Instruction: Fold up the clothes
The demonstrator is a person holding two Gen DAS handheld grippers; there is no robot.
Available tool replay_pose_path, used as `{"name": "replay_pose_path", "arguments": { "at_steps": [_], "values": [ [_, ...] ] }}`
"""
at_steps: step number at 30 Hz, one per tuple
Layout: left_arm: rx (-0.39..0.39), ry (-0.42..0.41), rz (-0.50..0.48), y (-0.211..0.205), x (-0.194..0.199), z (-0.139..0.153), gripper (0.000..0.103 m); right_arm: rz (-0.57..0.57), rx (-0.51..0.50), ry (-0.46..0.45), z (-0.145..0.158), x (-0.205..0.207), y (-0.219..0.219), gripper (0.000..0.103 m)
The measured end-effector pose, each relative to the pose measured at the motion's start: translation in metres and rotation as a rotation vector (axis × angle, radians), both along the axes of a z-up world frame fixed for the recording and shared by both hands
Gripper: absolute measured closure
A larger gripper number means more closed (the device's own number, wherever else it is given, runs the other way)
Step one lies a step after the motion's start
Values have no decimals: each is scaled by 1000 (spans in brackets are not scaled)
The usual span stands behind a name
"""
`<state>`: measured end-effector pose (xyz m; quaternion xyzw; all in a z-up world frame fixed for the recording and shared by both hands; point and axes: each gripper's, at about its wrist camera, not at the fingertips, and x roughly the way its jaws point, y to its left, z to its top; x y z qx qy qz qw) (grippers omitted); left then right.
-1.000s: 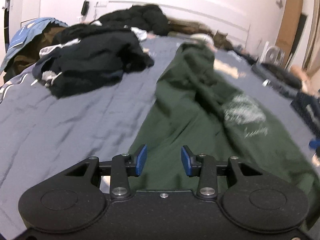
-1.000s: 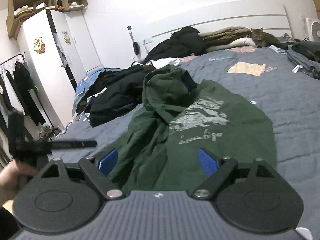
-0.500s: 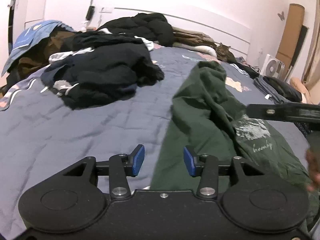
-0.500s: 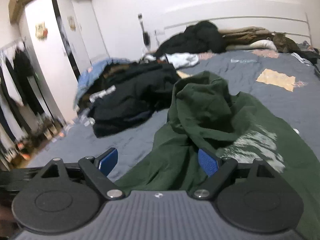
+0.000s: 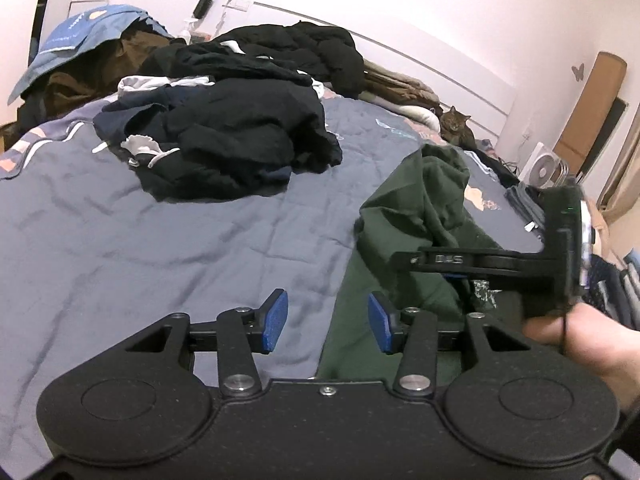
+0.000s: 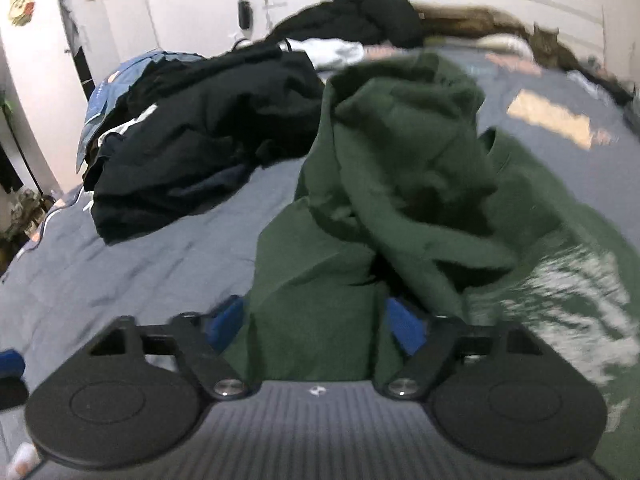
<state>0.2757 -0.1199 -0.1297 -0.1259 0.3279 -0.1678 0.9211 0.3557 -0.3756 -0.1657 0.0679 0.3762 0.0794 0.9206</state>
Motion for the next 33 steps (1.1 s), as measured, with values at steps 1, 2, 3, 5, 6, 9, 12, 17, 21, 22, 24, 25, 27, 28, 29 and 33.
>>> {"name": "replay_pose_path", "arguments": {
  "at_steps": [1,2,3,5,6,9,12,17,21,22,24,25,27,28,29,33],
  "values": [
    [-1,5,8,2,1,0,58,7,6,12,-1,3,3,70],
    [-4,9,18,4,3,0,58,14,8,20,-2,5,7,80],
    [-14,13,32,8,4,1,58,25,18,23,-1,5,9,94],
    [-40,21,65,17,7,3,58,65,80,15,5,4,13,97],
    [-54,25,81,21,8,4,58,98,123,3,11,2,15,100],
    [-87,31,116,31,11,6,58,177,226,-35,30,2,22,100],
    [-89,34,129,34,13,7,58,246,285,-58,43,5,31,96],
    [-71,42,111,29,15,5,58,285,173,11,43,4,39,69],
    [-72,45,108,30,14,5,58,262,129,-115,67,-17,19,63],
    [-72,49,109,30,15,4,58,250,64,-160,74,-21,14,62],
    [-69,54,106,28,15,4,58,216,-156,-232,80,-24,7,60],
    [-65,54,102,26,14,3,58,203,-259,-232,77,-20,3,58],
    [-54,53,92,21,14,3,58,199,-381,-192,64,-8,-1,57],
    [-48,53,87,20,14,2,58,215,-420,-168,55,-3,-1,57],
    [-42,53,82,18,14,2,58,247,-452,-148,45,1,1,57],
    [-30,61,81,16,14,0,58,363,-625,-89,2,17,24,57]
  ]
}}
